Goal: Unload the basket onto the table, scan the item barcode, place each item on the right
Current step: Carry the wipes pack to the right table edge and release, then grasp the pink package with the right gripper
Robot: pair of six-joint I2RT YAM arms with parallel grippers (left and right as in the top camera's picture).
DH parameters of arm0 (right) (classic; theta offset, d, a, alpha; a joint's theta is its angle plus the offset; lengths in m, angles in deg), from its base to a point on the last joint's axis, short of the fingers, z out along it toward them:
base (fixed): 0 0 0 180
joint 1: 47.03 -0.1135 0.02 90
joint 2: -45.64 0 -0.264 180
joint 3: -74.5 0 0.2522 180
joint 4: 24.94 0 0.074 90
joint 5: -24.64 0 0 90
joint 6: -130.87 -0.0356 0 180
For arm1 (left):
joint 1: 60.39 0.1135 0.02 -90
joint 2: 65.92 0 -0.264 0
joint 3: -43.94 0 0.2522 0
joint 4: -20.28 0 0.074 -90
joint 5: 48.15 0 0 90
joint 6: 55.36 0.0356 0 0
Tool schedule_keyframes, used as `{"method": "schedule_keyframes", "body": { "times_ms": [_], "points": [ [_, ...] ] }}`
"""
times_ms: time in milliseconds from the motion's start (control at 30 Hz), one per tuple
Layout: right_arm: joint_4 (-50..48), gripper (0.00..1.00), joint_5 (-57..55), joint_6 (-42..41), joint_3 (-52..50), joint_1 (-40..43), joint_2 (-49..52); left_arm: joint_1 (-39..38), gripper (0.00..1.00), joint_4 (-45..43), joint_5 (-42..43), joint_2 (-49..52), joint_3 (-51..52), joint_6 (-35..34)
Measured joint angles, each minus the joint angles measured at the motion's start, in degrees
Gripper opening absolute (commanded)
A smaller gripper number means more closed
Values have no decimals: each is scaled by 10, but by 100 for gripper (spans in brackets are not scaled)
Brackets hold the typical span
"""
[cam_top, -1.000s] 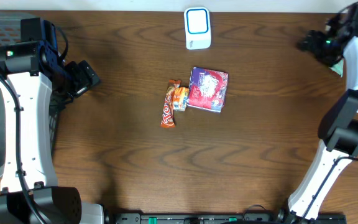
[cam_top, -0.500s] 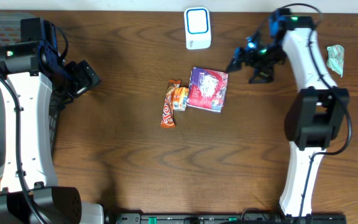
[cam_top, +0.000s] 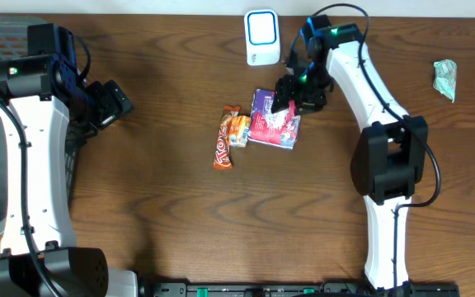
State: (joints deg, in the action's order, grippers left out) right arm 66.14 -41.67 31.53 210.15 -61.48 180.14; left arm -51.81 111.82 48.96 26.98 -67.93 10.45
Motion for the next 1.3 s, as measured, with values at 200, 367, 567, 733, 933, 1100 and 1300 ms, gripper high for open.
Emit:
{"method": "schedule_keyframes", "body": {
  "times_ms": [200, 367, 567, 733, 933, 1100, 1300],
  "points": [
    [-1, 37, -56, -44, 0, -23, 0, 0, 98, 0, 0, 0, 0, 0],
    [-3, 32, -90, -62, 0, -59, 0, 0, 98, 0, 0, 0, 0, 0],
    [-14, 6, -177, -104, 0, -103, 0, 0, 98, 0, 0, 0, 0, 0],
    [-24, 6, -213, -107, 0, -126, 0, 0, 98, 0, 0, 0, 0, 0],
    [5, 31, -239, -102, 23, -130, 0, 0, 98, 0, 0, 0, 0, 0],
    [35, 84, -246, -101, 58, -88, -8, 0, 98, 0, 0, 0, 0, 0],
    [56, 91, -198, -72, 54, -3, -16, 0, 98, 0, 0, 0, 0, 0]
  ]
}}
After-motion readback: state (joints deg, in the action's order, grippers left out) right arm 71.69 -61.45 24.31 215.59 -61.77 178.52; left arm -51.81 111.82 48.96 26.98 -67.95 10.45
